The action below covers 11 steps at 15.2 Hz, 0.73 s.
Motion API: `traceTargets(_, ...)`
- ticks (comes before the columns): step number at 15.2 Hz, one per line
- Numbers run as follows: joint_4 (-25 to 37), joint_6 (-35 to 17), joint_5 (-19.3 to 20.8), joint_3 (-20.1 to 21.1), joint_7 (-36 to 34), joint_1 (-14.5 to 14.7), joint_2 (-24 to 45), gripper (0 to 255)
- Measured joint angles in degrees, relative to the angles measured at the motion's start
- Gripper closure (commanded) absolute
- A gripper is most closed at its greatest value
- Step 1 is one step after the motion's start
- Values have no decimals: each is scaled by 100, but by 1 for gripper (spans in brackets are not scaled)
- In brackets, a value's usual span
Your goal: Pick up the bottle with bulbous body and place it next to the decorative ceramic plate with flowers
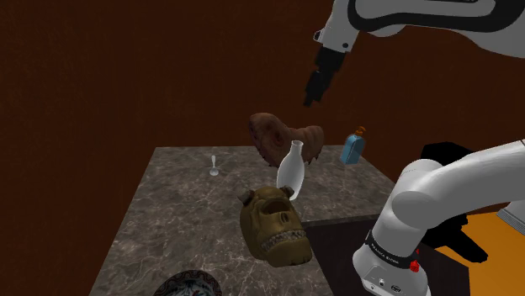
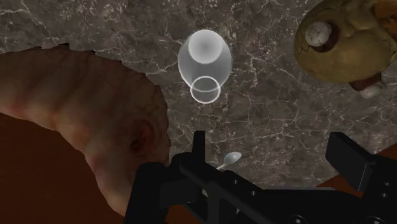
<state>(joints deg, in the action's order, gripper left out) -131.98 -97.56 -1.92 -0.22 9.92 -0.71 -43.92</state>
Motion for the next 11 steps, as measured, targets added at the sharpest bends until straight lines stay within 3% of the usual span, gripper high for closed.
traceTargets(3, -219, -187, 20, -42, 125, 26, 0, 0)
traceTargets(11, -1424, -1416, 274, -536, 1135, 88, 223, 0)
